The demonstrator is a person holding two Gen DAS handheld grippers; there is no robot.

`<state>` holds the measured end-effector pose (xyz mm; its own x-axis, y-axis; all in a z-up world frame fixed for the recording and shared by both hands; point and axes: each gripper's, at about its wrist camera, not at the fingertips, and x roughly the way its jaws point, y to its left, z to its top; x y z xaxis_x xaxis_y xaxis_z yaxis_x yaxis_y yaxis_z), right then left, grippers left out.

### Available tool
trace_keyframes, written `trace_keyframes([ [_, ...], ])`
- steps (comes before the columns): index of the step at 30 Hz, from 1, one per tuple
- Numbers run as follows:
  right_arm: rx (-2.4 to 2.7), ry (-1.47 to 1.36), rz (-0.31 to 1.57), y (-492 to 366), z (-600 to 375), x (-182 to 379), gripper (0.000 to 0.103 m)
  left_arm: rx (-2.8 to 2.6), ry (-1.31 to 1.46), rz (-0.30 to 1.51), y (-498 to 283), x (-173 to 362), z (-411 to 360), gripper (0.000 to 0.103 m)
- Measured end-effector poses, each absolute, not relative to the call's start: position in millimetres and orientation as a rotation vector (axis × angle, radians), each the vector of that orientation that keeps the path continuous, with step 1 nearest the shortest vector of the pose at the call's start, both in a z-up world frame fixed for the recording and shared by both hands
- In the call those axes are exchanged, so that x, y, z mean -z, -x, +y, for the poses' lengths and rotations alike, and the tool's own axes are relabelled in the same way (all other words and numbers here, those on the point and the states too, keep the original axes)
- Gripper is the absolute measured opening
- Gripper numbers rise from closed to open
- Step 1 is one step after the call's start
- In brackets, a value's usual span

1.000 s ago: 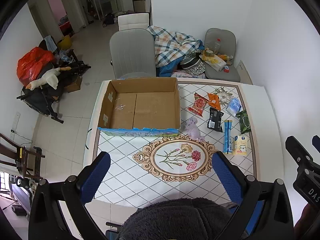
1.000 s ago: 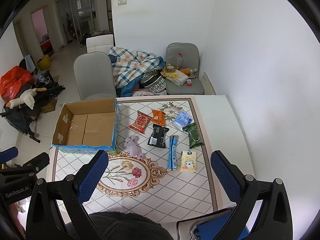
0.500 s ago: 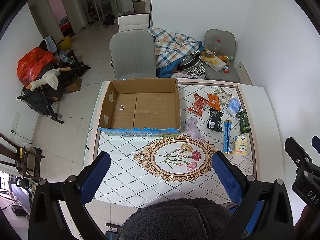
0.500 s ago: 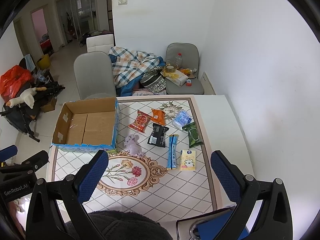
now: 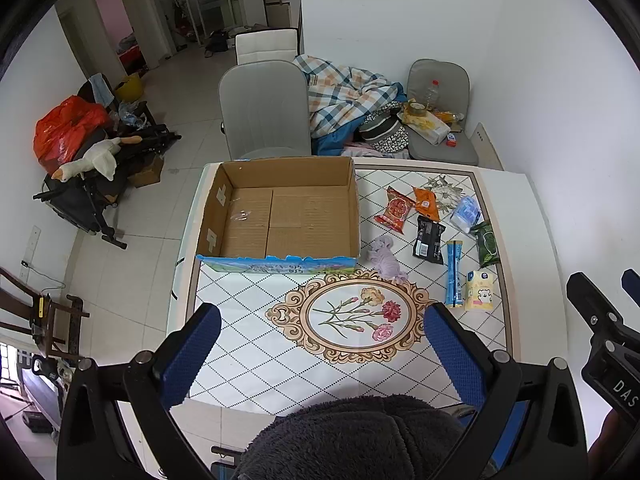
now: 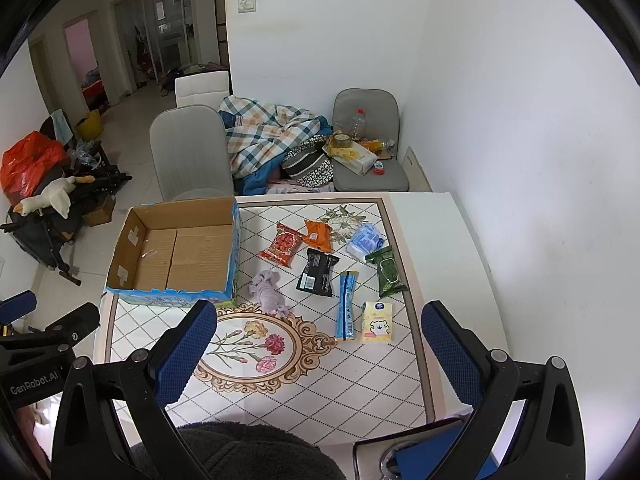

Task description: Organize soft objects

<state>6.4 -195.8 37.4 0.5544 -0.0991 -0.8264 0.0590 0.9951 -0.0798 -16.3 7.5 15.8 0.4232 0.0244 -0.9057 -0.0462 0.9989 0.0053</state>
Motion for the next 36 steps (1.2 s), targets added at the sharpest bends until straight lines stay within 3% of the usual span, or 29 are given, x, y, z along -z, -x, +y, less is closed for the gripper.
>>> trace_keyframes([
  [36, 0.085, 0.044, 0.968, -5.4, -197.0, -36.3, 0.103, -0.038, 0.020, 1.124, 15.3, -20.7, 5.1, 0.103],
])
